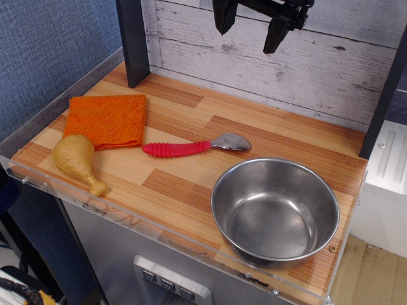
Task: Move the orange cloth behind the pot with the chicken leg piece
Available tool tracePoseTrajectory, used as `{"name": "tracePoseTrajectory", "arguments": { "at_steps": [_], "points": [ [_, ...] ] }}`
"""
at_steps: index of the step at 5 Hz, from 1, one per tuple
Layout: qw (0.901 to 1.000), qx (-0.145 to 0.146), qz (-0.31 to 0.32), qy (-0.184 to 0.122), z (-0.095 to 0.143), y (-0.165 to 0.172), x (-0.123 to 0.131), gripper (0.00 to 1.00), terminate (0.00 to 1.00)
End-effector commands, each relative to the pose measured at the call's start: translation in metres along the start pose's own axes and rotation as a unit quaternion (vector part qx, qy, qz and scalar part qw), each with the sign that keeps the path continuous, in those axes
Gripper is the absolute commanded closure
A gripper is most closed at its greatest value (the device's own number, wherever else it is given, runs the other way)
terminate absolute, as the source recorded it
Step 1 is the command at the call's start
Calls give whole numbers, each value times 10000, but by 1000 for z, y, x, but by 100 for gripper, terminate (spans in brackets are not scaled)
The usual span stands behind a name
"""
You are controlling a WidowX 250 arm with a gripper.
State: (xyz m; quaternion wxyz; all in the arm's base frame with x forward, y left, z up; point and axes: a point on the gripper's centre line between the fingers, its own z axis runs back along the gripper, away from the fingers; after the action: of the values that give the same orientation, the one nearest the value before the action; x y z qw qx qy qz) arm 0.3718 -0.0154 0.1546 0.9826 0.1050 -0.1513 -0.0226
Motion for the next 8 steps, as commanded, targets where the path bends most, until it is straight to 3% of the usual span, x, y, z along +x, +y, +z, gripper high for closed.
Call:
{"name": "tracePoseTrajectory", "arguments": {
  "at_steps": [1, 4, 5, 7, 8],
  "points": [
    [10000, 0, 0, 0, 0, 0, 0, 0, 0],
    [9966, 168, 809, 4, -37, 84, -21, 0, 0],
    [9932, -155, 1125, -249, -50, 113, -28, 0, 0],
    [9871, -212, 1559, 286, -82, 151, -63, 0, 0],
    [9890, -66, 1381, 520, -93, 158, -78, 0, 0]
  ]
}}
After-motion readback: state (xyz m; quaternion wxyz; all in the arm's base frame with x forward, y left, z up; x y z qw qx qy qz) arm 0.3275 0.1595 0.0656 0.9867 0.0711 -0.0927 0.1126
